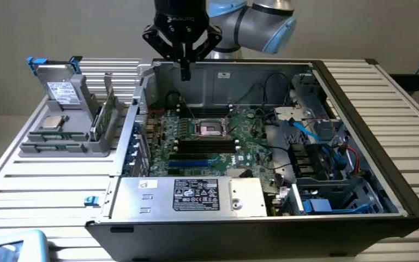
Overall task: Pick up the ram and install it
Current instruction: 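Reach for the ram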
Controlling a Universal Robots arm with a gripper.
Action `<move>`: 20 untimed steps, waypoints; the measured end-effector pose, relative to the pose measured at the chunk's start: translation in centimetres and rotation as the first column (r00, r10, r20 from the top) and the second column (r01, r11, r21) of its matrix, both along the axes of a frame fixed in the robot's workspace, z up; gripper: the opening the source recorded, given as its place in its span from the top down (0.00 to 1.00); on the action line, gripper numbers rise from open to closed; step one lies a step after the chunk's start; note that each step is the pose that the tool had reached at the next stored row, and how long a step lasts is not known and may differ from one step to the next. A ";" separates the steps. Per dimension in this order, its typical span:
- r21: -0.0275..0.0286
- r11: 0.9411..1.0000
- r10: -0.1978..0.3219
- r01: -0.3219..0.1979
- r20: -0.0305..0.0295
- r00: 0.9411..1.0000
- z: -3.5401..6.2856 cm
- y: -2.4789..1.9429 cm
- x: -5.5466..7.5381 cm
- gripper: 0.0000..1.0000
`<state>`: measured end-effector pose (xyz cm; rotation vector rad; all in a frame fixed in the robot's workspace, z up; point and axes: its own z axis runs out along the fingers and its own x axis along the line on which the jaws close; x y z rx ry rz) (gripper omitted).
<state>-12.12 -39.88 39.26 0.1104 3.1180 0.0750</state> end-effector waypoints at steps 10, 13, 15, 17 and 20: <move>0.000 1.000 0.000 0.000 0.000 1.000 0.00 0.00 0.0 0.89; 0.000 1.000 0.000 0.000 0.000 1.000 0.01 0.00 -0.2 0.89; 0.000 1.000 0.000 0.000 0.000 1.000 0.01 0.00 -0.8 0.89; 0.000 1.000 0.000 0.000 0.000 1.000 0.00 0.00 -1.7 0.89; 0.000 1.000 0.000 0.000 0.000 1.000 0.00 0.00 -3.1 0.89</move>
